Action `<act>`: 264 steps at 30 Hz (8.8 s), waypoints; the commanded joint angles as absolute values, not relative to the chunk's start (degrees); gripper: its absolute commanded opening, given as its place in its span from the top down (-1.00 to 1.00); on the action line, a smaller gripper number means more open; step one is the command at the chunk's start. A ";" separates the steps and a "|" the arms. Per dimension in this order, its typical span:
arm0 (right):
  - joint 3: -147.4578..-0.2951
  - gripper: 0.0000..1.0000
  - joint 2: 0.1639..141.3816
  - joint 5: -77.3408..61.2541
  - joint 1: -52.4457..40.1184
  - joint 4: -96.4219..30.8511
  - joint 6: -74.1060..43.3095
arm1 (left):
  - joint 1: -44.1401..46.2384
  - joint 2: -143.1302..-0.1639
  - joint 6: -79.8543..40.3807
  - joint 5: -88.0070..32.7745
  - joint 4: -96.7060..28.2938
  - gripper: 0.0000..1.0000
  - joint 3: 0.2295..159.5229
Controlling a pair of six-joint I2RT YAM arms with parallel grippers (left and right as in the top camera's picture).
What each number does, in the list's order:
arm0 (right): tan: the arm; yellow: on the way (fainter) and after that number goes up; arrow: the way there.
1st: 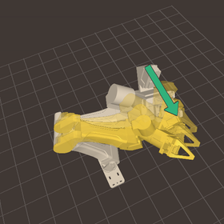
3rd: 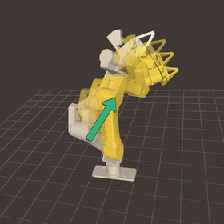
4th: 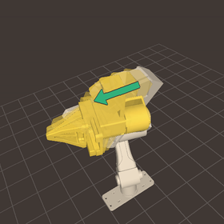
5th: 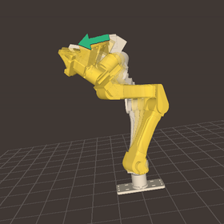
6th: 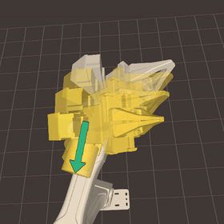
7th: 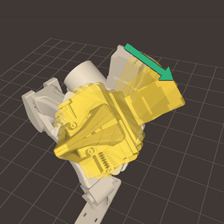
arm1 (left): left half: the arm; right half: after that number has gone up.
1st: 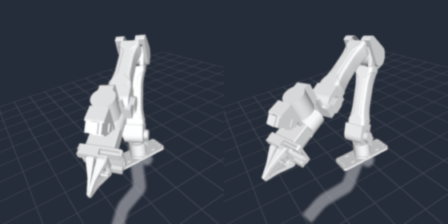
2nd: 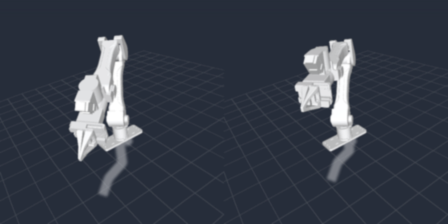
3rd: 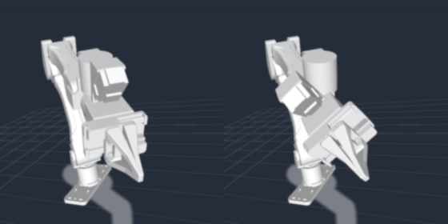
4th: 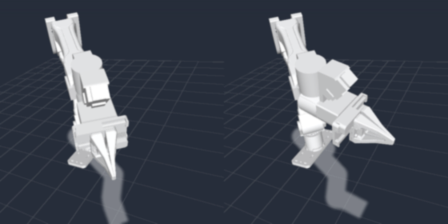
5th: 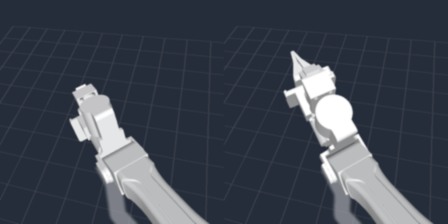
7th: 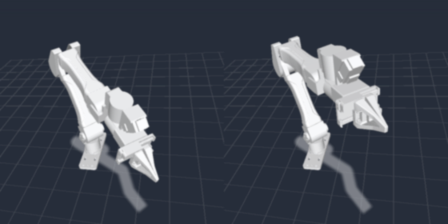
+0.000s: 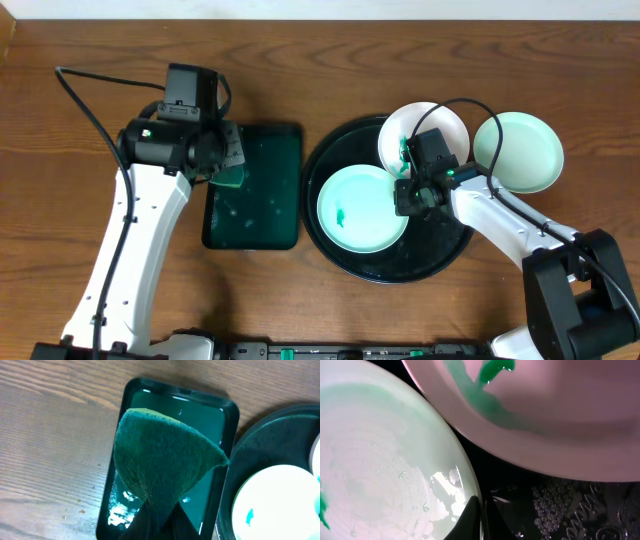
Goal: Clean dirty plates on tray and stack at the side
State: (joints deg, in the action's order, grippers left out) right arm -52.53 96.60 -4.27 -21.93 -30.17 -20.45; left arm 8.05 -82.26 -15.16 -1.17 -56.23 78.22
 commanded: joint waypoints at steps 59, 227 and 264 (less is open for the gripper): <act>-52.07 0.98 90.83 -1.96 -22.17 -34.11 -26.41 | 8.23 -82.11 -15.05 -0.82 -55.24 0.85 76.86; -50.13 0.98 96.77 -0.93 -26.26 -27.62 -22.61 | 34.50 -102.94 -32.29 -2.57 -23.44 0.86 58.81; -50.13 0.80 96.77 -0.91 -26.30 -27.62 -22.63 | 36.82 -85.93 -31.81 -4.45 -24.32 0.86 62.17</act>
State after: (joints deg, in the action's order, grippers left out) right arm -50.50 96.27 -1.54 -25.85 -27.62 -23.16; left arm 37.28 -90.87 -31.57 -9.32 -23.81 61.67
